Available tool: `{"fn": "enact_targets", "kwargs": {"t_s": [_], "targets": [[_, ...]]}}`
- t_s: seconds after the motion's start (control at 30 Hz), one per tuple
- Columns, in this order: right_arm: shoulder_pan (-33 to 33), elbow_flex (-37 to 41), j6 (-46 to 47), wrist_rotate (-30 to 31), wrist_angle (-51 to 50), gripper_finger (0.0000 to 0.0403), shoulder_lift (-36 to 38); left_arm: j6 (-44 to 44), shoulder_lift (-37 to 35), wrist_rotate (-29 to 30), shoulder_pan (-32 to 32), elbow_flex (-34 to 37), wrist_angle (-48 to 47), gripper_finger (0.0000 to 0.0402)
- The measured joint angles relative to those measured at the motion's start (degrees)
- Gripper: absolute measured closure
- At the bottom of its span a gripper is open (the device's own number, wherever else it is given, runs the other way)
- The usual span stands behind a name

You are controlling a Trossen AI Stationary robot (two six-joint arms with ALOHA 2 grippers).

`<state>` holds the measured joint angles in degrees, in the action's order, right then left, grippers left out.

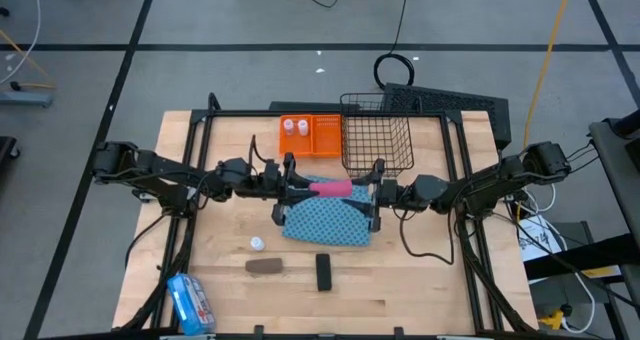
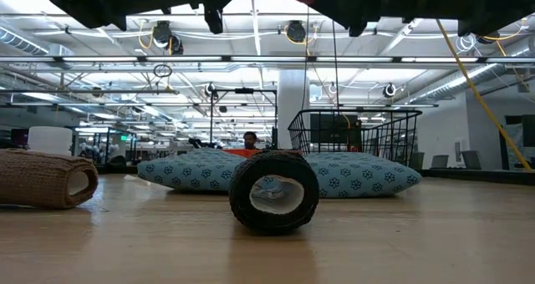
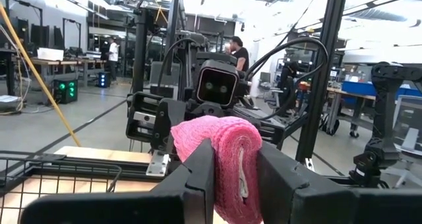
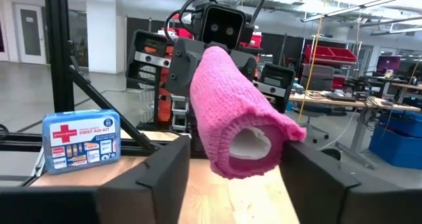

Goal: Pick & Place Medicine items
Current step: Put the pink bandage into the right orange basket

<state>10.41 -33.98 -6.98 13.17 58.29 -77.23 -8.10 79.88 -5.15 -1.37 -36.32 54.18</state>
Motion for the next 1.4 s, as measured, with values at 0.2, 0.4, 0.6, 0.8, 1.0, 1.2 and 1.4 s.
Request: {"fn": "enact_targets", "kwargs": {"t_s": [0.2,0.4,0.6,0.8,1.0,1.2,1.4], "targets": [[-0.3,0.0,0.2,-0.4,0.3,0.0173,0.0,0.0,0.0,0.2,0.1,0.0,-0.1,0.0323],[-0.4,0.0,0.3,-1.3,1.9,0.0196,0.0,0.0,0.0,0.0,0.0,0.0,-0.1,0.0324],[-1.1,0.0,0.3,-1.4,1.9,0.0212,0.0,0.0,0.1,0.2,0.1,0.0,-0.2,0.0327],[-1.1,0.0,0.3,-1.3,2.8,0.0259,0.0,0.0,0.1,0.1,0.1,0.0,-0.6,0.0327],[-1.1,0.0,0.0,-1.2,2.3,0.0348,0.0,-3.7,0.0,0.6,0.0,0.0,-2.6,0.0325],[-1.1,0.0,0.1,-1.4,-2.1,0.0373,0.1,-8.1,-5.0,2.0,0.0,-6.8,-28.3,0.0225],[-1.1,-0.3,0.2,-1.2,-2.6,0.0373,0.1,-7.2,-5.8,14.0,-0.4,-28.3,-74.5,0.0136]]}}
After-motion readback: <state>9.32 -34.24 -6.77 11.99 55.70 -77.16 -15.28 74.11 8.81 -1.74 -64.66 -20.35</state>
